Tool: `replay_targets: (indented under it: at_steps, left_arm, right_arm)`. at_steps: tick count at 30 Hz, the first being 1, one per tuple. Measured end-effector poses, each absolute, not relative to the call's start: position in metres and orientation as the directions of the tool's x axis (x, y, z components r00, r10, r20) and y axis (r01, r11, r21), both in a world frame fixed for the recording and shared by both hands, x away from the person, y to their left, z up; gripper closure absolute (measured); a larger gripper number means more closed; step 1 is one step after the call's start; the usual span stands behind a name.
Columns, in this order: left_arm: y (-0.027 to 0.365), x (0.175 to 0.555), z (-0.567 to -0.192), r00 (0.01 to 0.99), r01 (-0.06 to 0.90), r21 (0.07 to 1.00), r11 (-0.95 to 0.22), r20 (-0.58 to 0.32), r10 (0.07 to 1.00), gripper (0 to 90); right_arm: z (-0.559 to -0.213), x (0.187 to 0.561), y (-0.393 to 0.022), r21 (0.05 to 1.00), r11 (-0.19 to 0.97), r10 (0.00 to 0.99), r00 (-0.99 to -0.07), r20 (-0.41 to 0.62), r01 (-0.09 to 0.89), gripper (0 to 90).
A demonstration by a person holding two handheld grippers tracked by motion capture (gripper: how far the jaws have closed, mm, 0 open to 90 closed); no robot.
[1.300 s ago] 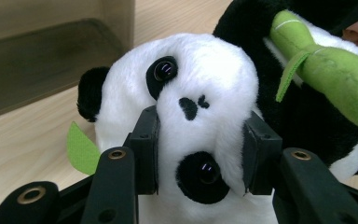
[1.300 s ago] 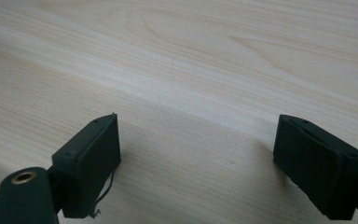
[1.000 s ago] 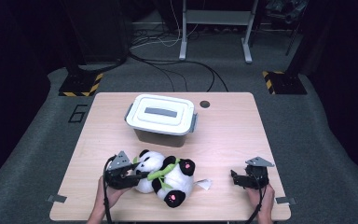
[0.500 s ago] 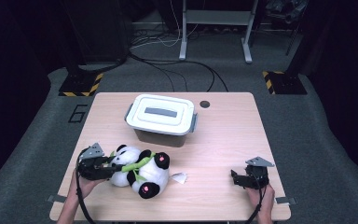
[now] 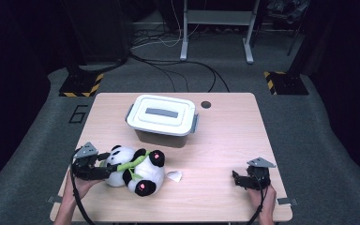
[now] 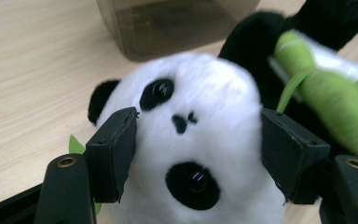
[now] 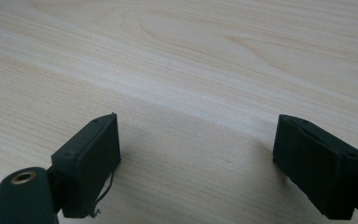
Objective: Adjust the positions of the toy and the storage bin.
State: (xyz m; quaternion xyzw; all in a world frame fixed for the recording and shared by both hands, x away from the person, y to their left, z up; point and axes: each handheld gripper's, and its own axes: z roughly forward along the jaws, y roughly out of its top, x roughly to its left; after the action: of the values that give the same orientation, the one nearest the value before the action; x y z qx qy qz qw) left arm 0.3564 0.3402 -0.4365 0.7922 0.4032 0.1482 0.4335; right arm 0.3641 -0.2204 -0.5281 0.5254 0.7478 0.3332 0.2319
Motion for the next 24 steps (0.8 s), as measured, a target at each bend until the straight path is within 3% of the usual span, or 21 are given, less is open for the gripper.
replay_targets:
  at_steps: [4,7,14,19,24]
  left_arm:
    - [0.34,0.346,-0.414,0.621,0.488,0.847,-0.21,-0.169,0.765,30.1]
    - [0.329,0.342,-0.405,0.633,0.483,0.847,-0.222,-0.162,0.757,28.0]
    - [0.293,0.345,-0.428,0.618,0.537,0.808,-0.241,-0.183,0.764,31.6]
    - [0.272,0.341,-0.449,0.635,0.533,0.786,-0.313,-0.128,0.762,53.0]
    - [0.274,0.338,-0.448,0.665,0.502,0.79,-0.352,-0.093,0.741,70.8]
  right_arm:
    - [-0.528,0.364,-0.22,0.742,0.226,0.94,-0.34,0.003,0.631,13.9]
    - [-0.528,0.364,-0.22,0.742,0.226,0.94,-0.341,0.003,0.631,13.9]
    - [-0.528,0.364,-0.22,0.742,0.225,0.941,-0.339,0.003,0.631,14.0]
    - [-0.528,0.364,-0.22,0.742,0.225,0.941,-0.339,0.003,0.631,14.0]
    - [-0.528,0.364,-0.22,0.742,0.223,0.941,-0.337,0.004,0.632,14.0]
